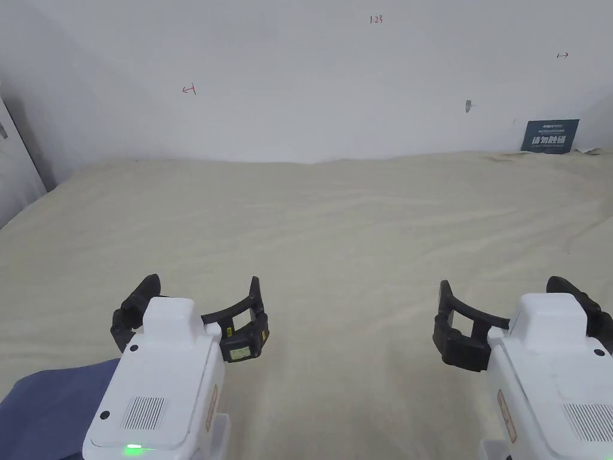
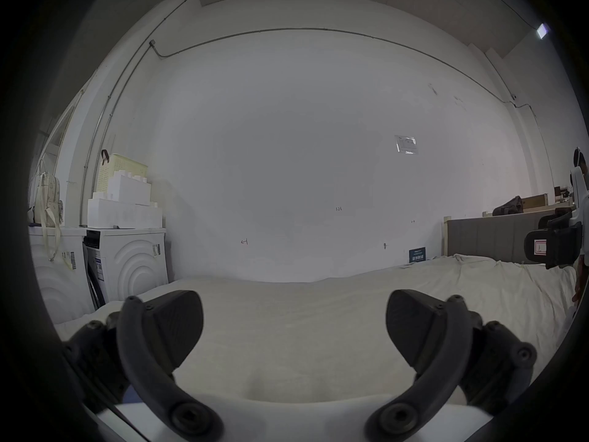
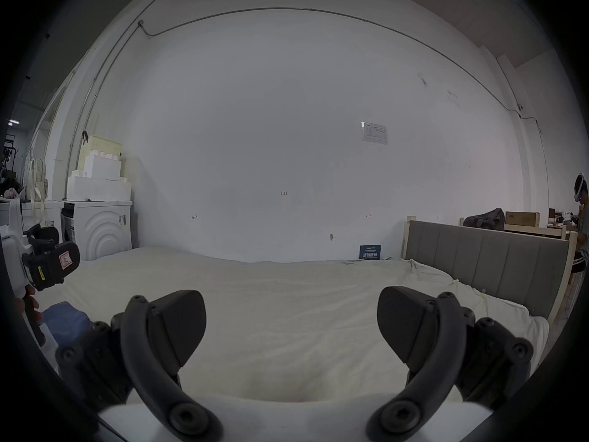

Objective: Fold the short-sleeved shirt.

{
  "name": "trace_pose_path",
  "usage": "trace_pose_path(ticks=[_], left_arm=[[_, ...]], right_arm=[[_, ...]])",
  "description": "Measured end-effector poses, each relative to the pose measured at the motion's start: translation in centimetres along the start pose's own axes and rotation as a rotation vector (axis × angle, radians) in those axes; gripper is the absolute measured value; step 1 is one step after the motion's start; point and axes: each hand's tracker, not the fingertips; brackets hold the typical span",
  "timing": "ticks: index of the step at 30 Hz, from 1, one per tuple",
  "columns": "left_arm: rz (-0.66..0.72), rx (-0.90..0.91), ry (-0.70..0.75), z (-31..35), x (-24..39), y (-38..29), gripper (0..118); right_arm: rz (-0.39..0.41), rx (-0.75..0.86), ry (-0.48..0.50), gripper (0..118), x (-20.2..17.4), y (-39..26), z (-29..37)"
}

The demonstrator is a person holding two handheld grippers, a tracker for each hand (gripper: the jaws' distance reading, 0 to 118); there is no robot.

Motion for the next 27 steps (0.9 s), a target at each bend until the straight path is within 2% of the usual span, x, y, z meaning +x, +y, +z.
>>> trace_pose_path(ticks=[2, 27], left_arm=[[0.001, 0.016, 0.015, 0.05, -0.05, -0.07, 118], [0.004, 0.018, 0.041, 0.03, -0.5, 0.08, 118]], right_arm=[[-0.003, 0.001, -0.001, 118, -0.01, -0.01, 0.01], [-0.008, 0.028, -0.02, 118, 0.27, 0.22, 0.1]])
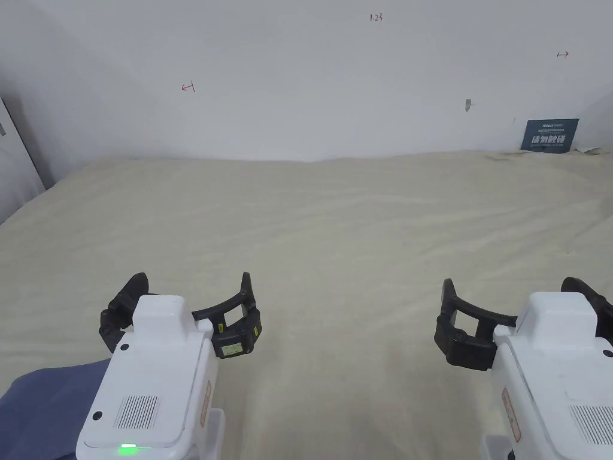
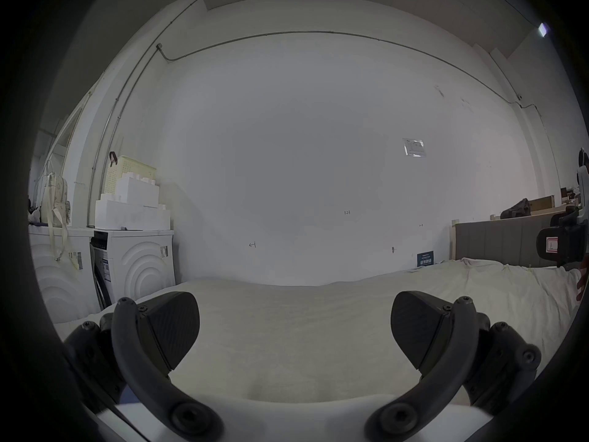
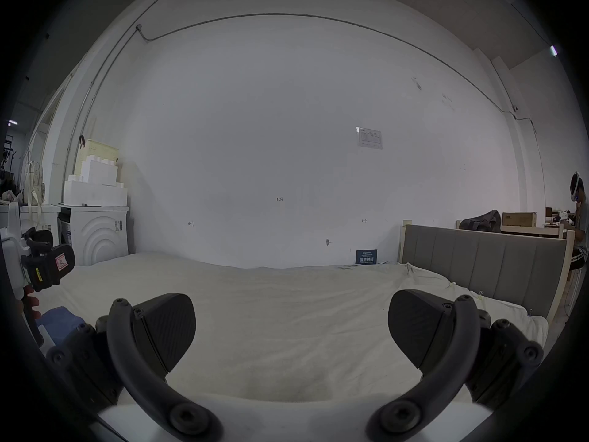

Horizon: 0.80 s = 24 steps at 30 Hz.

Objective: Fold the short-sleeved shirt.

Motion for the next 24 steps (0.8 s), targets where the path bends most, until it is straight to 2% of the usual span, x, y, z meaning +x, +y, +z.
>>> trace_pose_path(ticks=[24], left_arm=[[-0.01, -0.002, 0.014, 0.25, -0.3, -0.43, 118]], right_arm=[[0.003, 0.006, -0.002, 118, 0.02, 0.17, 0.15]])
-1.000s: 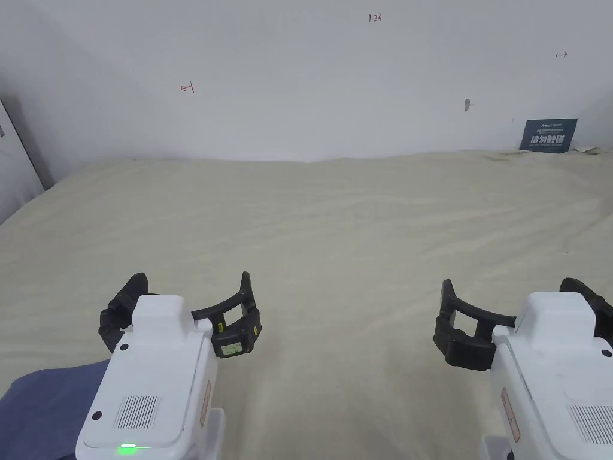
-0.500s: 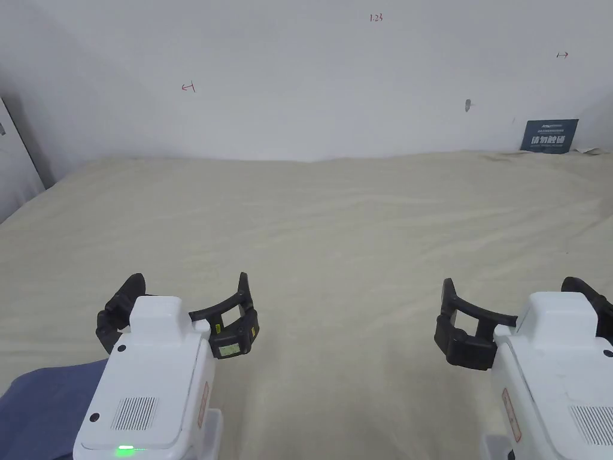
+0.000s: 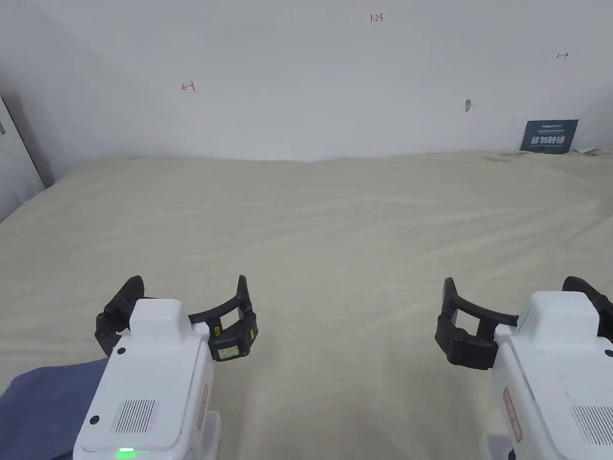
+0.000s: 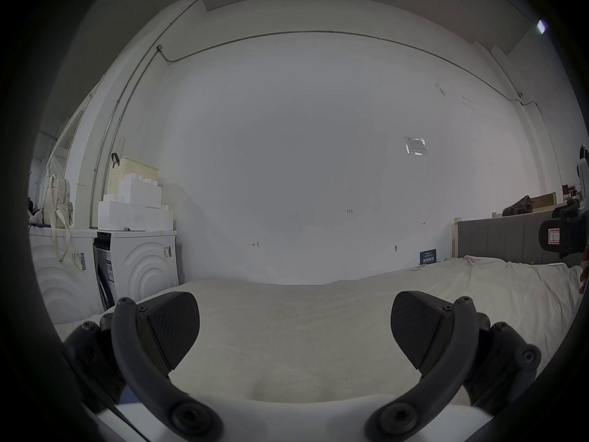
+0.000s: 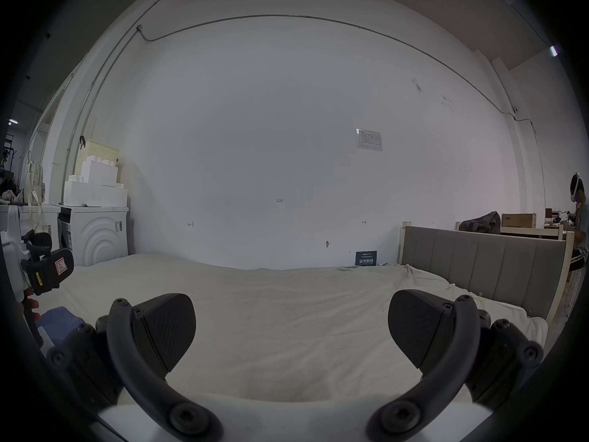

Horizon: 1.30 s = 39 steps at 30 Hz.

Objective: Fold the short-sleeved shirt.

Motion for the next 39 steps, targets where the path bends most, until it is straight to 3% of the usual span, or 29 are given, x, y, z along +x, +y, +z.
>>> trace_pose_path(ticks=[39], left_arm=[[-0.022, -0.007, -0.005, -0.01, -0.29, -0.34, 118]], right_arm=[[0.007, 0.0, 0.01, 118, -0.22, -0.09, -0.02]])
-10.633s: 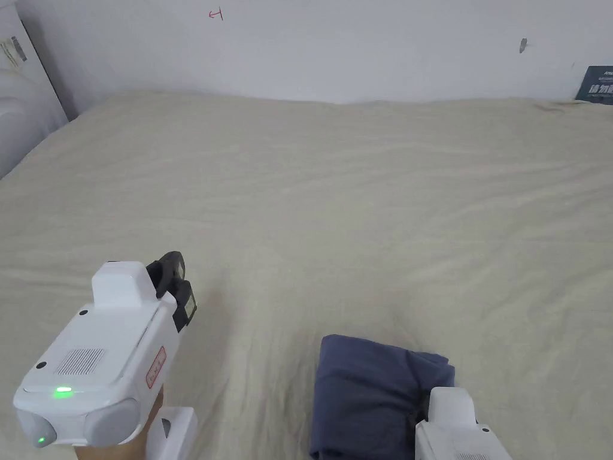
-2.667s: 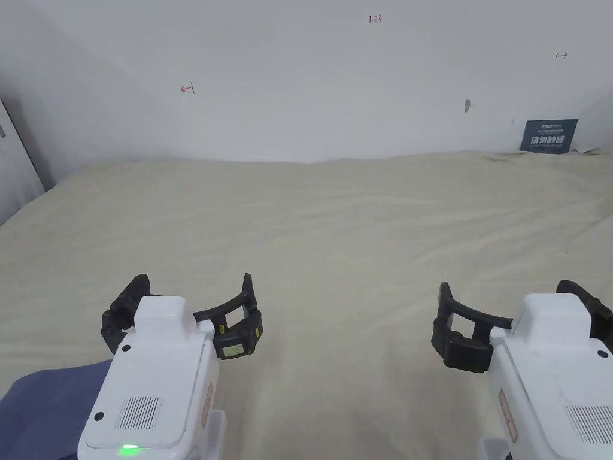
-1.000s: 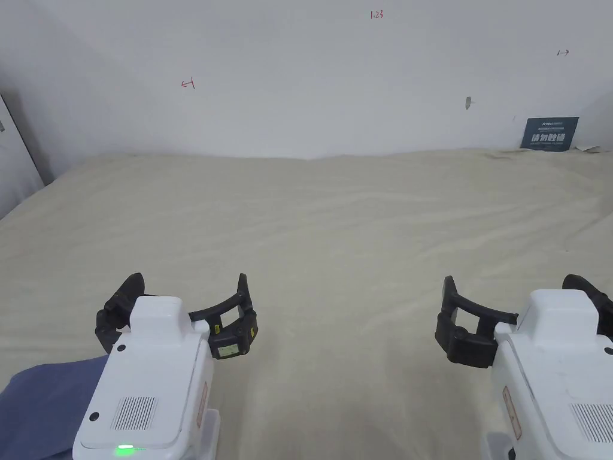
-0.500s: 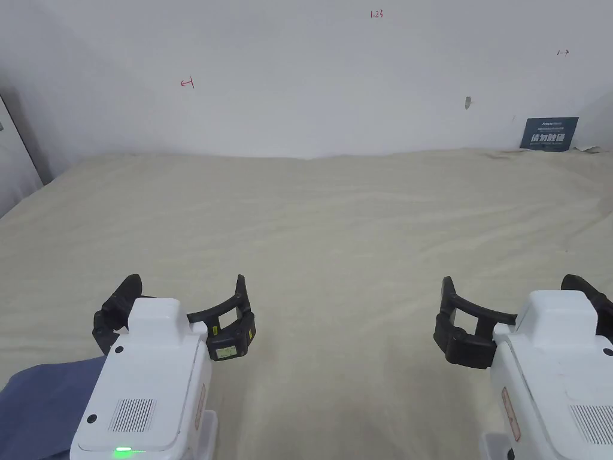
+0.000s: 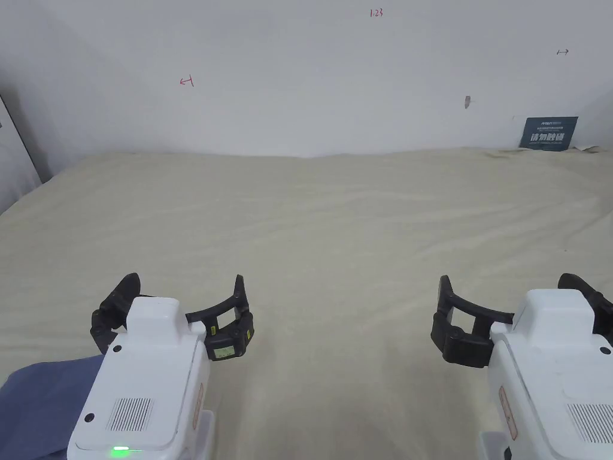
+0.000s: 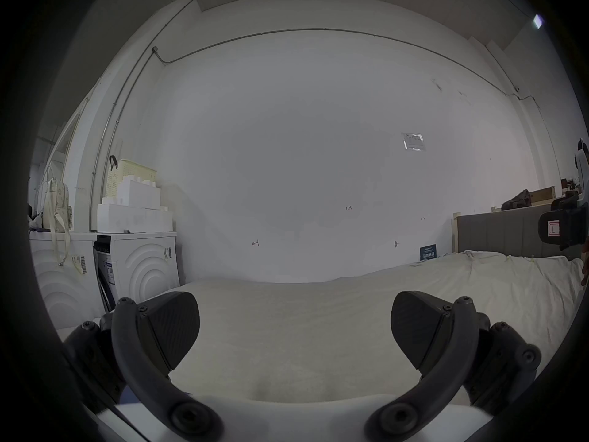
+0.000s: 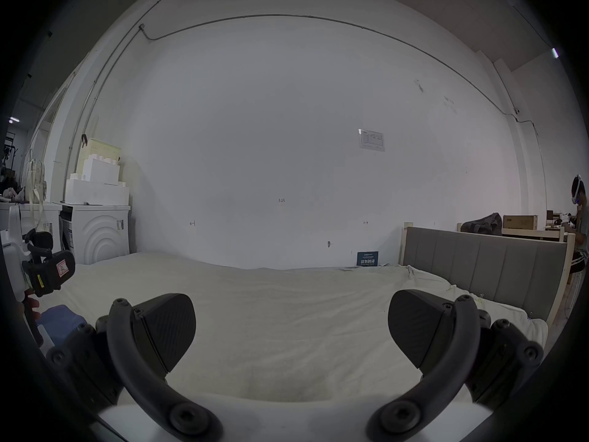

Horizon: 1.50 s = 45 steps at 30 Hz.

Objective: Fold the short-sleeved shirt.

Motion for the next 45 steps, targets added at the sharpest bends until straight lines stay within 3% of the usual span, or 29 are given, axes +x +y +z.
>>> trace_pose_path(ticks=[20, 24, 28, 30, 33, 36, 41, 45], left_arm=[[-0.003, -0.007, 0.0, 0.1, -0.2, -0.1, 118], [0.0, -0.01, -0.003, 0.2, -0.4, -0.1, 118], [0.008, -0.009, -0.006, 0.2, -0.5, 0.2, 118], [0.014, -0.006, -0.008, 0.3, -0.5, 0.2, 118], [0.018, -0.004, -0.006, 0.2, -0.6, 0.3, 118], [0.025, -0.003, -0.007, 0.2, -0.6, 0.4, 118], [0.022, -0.001, -0.007, 0.1, -0.6, 0.5, 118], [0.015, 0.0, -0.011, 0.1, -0.5, 0.6, 118]], right_arm=[[0.01, -0.012, 0.008, 118, -0.1, 0.2, 0.1], [-0.058, -0.132, -0.001, 118, -0.3, 1.1, -0.3], [-0.133, -0.279, -0.175, 118, -0.9, 2.1, -0.6], [-0.172, -0.363, -0.217, 118, -1.0, 2.6, -1.0], [-0.186, -0.442, -0.182, 118, -0.8, 3.1, -1.4], [-0.271, -0.508, -0.177, 118, -0.4, 3.4, -1.5], [-0.334, -0.504, -0.139, 118, 0.1, 3.4, -1.4], [-0.297, -0.481, -0.19, 118, -0.2, 3.6, -1.4]])
